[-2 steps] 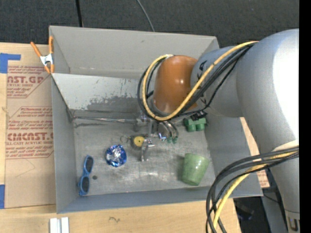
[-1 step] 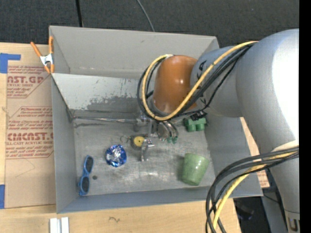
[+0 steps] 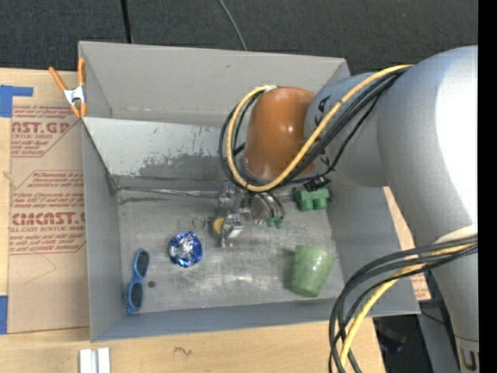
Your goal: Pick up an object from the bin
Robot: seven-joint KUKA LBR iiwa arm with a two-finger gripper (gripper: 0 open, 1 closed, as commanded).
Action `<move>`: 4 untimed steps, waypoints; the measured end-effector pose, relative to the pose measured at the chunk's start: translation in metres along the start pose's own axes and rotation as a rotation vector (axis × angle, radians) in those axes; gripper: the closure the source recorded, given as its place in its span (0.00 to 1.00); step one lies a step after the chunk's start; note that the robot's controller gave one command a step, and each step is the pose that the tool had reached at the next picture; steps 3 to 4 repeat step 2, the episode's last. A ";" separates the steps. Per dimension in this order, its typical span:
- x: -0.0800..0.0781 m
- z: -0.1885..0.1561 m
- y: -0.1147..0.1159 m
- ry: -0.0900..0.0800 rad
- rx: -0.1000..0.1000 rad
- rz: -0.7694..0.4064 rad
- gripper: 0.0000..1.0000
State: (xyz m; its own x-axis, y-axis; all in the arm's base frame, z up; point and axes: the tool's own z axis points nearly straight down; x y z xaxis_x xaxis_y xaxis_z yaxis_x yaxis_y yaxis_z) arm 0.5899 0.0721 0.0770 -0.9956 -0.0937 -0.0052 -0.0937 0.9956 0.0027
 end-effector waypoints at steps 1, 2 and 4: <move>-0.002 -0.059 0.001 -0.002 0.002 0.000 1.00; -0.004 -0.120 0.001 -0.003 0.002 -0.001 1.00; -0.004 -0.120 0.001 -0.003 0.002 -0.001 1.00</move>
Offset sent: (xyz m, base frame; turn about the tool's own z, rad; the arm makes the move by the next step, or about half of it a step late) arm 0.0001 -0.0001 0.0554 0.0000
